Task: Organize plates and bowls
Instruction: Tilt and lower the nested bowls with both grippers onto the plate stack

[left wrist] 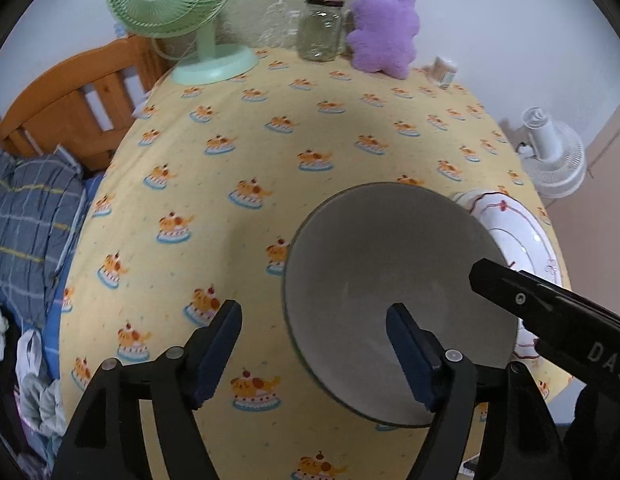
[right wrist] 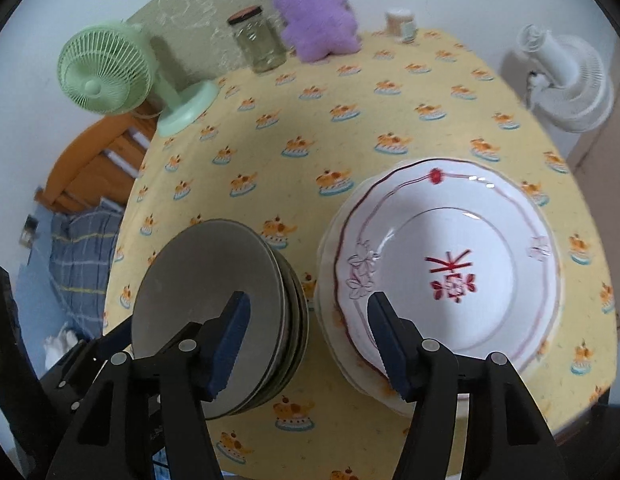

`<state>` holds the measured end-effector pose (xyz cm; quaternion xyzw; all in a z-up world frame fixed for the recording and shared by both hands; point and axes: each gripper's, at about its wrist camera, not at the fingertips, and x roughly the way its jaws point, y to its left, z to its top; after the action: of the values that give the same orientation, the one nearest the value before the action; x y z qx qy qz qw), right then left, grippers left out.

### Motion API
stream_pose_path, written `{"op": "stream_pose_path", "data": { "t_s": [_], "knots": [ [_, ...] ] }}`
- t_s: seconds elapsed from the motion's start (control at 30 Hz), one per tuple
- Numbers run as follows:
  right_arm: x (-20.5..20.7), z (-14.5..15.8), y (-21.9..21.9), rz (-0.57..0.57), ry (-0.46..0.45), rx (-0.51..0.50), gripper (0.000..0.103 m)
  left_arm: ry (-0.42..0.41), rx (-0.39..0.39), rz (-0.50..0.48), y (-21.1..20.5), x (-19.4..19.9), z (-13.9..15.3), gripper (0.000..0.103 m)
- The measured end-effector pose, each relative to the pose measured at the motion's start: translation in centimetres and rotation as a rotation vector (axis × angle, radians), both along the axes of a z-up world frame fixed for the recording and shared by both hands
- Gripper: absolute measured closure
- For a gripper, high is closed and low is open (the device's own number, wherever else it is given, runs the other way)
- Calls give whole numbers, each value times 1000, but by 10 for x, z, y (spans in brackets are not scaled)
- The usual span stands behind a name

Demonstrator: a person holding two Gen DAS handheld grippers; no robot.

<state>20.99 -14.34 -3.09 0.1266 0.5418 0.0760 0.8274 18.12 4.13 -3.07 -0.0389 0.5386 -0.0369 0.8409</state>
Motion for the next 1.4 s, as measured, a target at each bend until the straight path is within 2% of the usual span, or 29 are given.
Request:
{"op": "stream_pose_path", "data": {
  "t_s": [0.13,0.2,0.27,0.53,0.7,0.9,1.1,1.4],
  "knots": [
    [12,-13,4,61,36,64,58,25,40,44,1,1,-3,26],
    [19,-20,5,84,58,91,71,34,57,61,-1,3,-4,26],
    [23,-25,7,108,72,106,76,44,68,75,-3,4,-6,26],
    [32,-43,3,177,139,158,76,73,101,111,-9,9,-11,26],
    [32,-45,6,208,142,150,76,90,96,122,-10,9,-17,26],
    [33,-46,8,195,145,140,76,90,97,79,-11,16,-21,26],
    [32,-43,13,157,150,103,76,93,45,31,-3,23,-30,26],
    [27,-41,15,31,160,81,75,66,-63,-44,5,29,-36,28]
  ]
}}
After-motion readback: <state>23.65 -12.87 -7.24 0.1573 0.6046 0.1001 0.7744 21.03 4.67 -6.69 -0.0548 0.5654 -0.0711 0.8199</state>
